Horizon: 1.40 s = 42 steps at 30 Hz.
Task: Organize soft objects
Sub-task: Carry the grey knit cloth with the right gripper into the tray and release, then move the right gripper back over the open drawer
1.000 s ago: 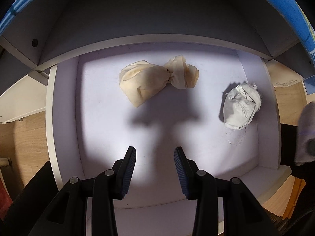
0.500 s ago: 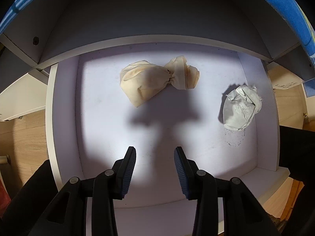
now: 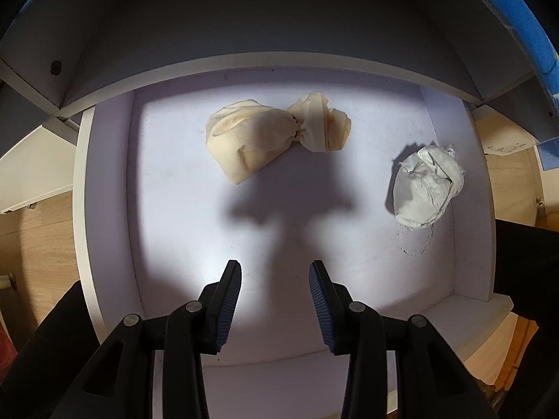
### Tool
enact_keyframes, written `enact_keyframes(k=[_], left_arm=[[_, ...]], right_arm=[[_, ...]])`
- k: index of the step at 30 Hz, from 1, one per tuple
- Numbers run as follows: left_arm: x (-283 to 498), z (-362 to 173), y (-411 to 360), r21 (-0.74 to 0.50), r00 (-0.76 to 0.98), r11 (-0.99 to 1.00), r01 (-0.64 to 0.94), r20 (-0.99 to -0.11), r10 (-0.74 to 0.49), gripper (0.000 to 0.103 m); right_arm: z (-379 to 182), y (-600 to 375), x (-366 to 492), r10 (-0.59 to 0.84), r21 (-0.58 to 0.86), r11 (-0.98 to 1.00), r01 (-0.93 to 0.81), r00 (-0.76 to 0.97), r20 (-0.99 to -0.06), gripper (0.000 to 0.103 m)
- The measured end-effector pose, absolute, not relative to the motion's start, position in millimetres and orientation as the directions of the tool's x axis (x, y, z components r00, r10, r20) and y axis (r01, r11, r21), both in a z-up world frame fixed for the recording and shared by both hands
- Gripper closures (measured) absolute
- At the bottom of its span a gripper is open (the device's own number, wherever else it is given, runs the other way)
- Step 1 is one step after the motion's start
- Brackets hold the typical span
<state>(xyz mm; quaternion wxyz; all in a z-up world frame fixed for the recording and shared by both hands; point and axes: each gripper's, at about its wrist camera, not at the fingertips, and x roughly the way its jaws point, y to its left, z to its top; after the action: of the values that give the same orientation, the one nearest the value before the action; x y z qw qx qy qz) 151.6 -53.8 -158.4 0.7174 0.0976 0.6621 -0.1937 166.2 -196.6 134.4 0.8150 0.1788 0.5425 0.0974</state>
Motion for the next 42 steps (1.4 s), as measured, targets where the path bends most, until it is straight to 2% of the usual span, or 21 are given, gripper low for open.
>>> enact_keyframes(k=[11, 20, 23, 27, 31, 42], left_arm=[[150, -156, -55, -0.132, 0.028, 0.907, 0.4, -0.987, -0.156, 0.063], [151, -156, -52, -0.148, 0.017, 0.909, 0.391, -0.986, -0.168, 0.063], [153, -157, -53, -0.148, 0.014, 0.908, 0.392, -0.986, -0.167, 0.063], [153, -158, -53, -0.144, 0.008, 0.908, 0.393, -0.987, -0.16, 0.063], [153, -160, -53, -0.141, 0.007, 0.908, 0.394, -0.988, -0.157, 0.063], [154, -167, -51, -0.121, 0.004, 0.916, 0.383, -0.991, -0.132, 0.063]], right_arm=[[113, -144, 248, 0.312, 0.335, 0.942, -0.001, 0.37, -0.875, 0.053], [85, -119, 276, 0.272, 0.285, 0.958, -0.014, 0.341, -0.9, 0.05], [80, -115, 277, 0.25, 0.258, 0.966, -0.025, 0.351, -0.902, 0.05], [83, -117, 273, 0.252, 0.259, 0.965, -0.033, 0.379, -0.891, 0.041], [90, -118, 266, 0.249, 0.251, 0.967, -0.047, 0.392, -0.886, 0.041], [109, -116, 216, 0.153, 0.106, 0.986, -0.125, 0.466, -0.871, 0.041]])
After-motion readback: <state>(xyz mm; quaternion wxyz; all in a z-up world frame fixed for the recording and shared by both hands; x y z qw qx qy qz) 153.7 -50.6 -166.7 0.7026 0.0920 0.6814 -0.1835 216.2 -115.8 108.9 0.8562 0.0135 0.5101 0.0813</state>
